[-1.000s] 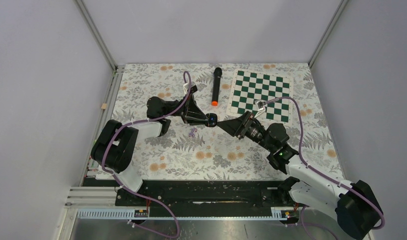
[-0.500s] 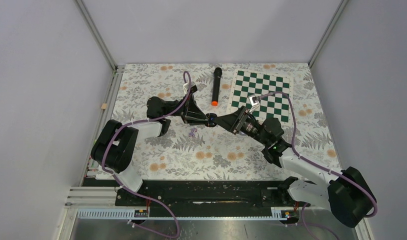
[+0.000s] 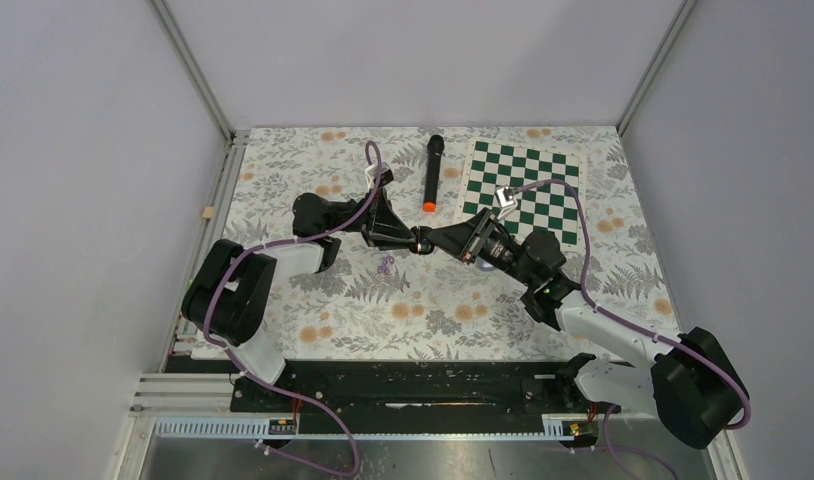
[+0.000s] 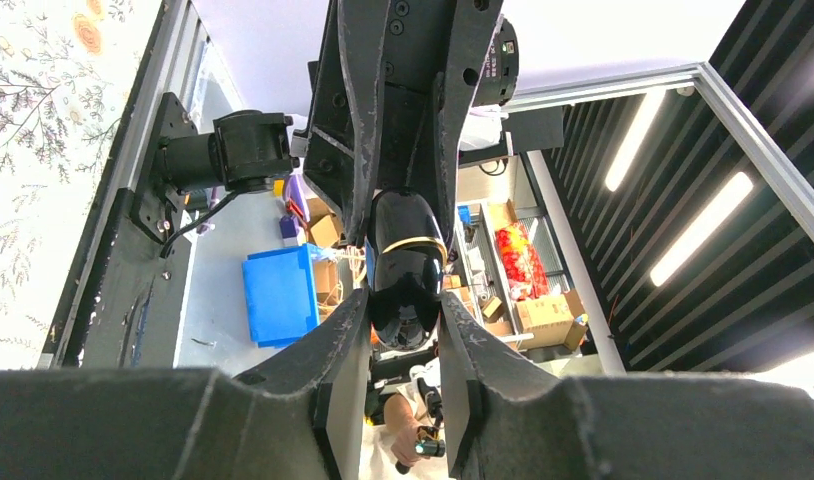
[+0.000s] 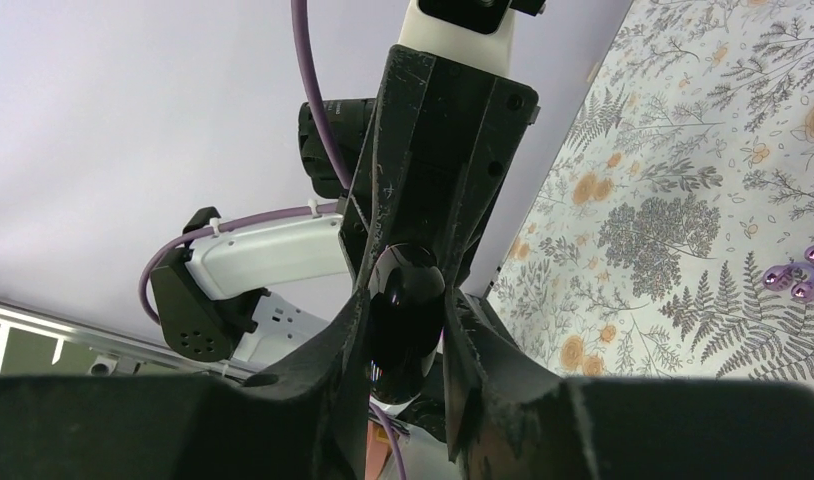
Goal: Insert the wireless bluetooth earbuds into the charging case
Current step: Pass from the left arm to the right
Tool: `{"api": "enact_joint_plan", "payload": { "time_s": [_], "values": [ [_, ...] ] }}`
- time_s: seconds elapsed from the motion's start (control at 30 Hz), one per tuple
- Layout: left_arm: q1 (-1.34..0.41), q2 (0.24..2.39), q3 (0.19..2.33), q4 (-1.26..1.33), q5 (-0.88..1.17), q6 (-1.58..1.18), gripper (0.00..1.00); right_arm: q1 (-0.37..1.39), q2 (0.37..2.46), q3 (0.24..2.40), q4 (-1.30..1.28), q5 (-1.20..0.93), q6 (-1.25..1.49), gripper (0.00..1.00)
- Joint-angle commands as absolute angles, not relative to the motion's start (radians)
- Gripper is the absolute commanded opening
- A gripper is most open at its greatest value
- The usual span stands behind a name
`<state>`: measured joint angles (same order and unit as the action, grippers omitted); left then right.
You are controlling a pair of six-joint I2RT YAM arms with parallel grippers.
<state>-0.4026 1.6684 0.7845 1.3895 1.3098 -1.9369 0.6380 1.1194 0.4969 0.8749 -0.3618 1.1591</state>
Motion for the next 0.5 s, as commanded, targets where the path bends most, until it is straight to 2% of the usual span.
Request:
{"api": "enact_joint_plan", "payload": {
  "time_s": [0.0, 0.2, 0.33, 0.4, 0.47],
  "values": [
    [-0.410, 1.648, 0.812, 1.457, 1.294, -1.937, 0.13, 0.635, 1.131, 0.553, 0.856, -0.390, 1.130, 0.17],
    [-0.410, 1.655, 0.819, 1.455, 1.291, -1.938, 0.24, 0.634, 1.101, 0.582, 0.739, -0.366, 1.091, 0.13],
    [-0.410, 1.665, 0.817, 1.452, 1.283, -1.937, 0.42, 0.636, 1.089, 0.606, 0.650, -0.347, 1.074, 0.09],
    [-0.408, 1.667, 0.818, 1.451, 1.277, -1.937, 0.56, 0.636, 1.083, 0.617, 0.593, -0.335, 1.059, 0.06],
    [-0.408, 1.666, 0.822, 1.449, 1.275, -1.939, 0.63, 0.636, 1.073, 0.627, 0.536, -0.315, 1.037, 0.04]
  ]
}}
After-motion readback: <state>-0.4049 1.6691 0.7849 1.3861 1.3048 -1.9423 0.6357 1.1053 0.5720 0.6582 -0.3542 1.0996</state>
